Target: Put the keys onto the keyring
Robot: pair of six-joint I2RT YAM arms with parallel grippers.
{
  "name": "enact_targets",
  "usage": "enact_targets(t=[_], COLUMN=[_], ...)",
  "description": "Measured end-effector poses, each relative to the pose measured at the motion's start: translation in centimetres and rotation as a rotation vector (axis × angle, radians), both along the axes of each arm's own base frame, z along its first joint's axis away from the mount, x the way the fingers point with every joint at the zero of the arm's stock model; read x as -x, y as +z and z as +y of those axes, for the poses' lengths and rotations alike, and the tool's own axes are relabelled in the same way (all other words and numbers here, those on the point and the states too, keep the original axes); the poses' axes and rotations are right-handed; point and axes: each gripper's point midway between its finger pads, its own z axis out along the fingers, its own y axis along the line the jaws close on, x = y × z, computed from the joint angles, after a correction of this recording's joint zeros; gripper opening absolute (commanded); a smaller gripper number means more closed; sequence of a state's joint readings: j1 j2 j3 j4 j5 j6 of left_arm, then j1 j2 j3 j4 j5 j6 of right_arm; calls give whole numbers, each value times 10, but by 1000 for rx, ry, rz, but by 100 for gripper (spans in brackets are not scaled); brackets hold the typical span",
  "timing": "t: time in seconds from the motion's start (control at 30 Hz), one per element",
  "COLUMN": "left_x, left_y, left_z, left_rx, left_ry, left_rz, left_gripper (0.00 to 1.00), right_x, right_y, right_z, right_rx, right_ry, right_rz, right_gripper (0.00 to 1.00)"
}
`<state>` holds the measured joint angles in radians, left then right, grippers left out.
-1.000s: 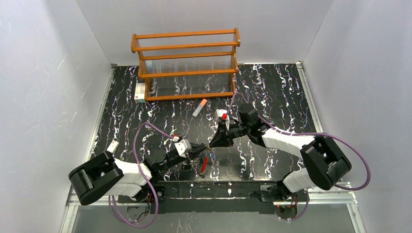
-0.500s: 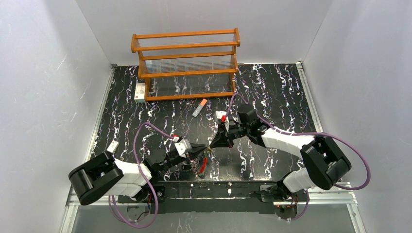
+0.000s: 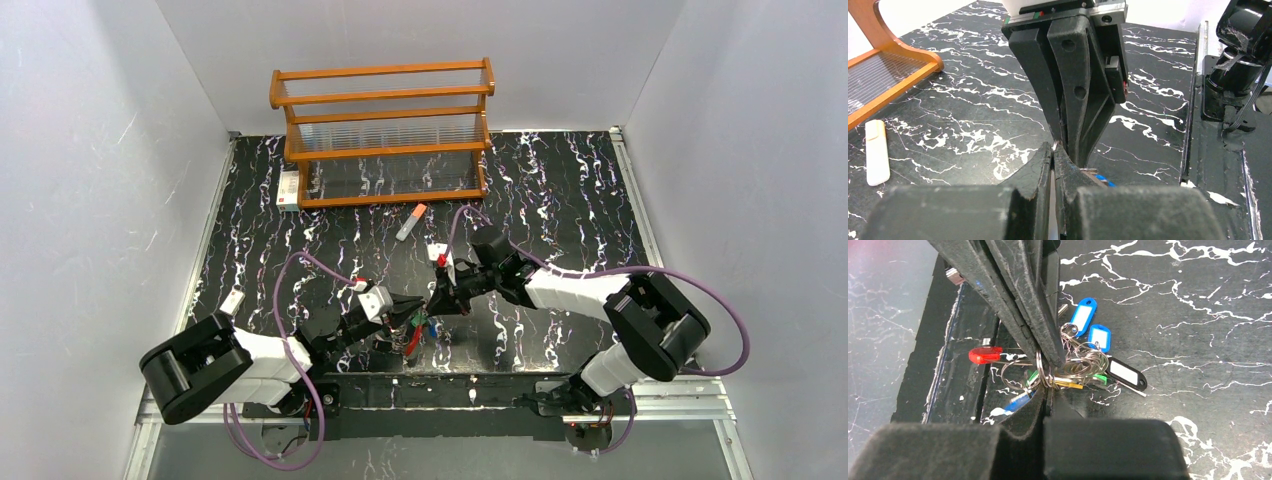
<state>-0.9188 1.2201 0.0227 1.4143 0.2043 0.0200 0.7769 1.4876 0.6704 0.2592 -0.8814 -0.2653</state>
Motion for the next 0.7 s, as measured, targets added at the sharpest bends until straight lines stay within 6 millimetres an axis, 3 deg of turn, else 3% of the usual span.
enact_targets(t=[0.13,0.3,0.47,0.7], left_x=[0,0,0,0], left_y=[2,4,4,4], left_z=[0,1,1,1], left_rx=[7,12,13,13], left_ry=[4,6,6,6], left_rz=[-2,-5,-6,-6], left_gripper=[0,0,0,0], right_x=[-7,-14,-18,-20], right_y=[-1,10,30,43], right_z=[2,-8,-14,-10], right_rx=[15,-6,-63,-115], right_ry=[-51,-146,-201,-207], right_rz=[-23,-96,-172,-186], right_gripper=[31,51,57,54])
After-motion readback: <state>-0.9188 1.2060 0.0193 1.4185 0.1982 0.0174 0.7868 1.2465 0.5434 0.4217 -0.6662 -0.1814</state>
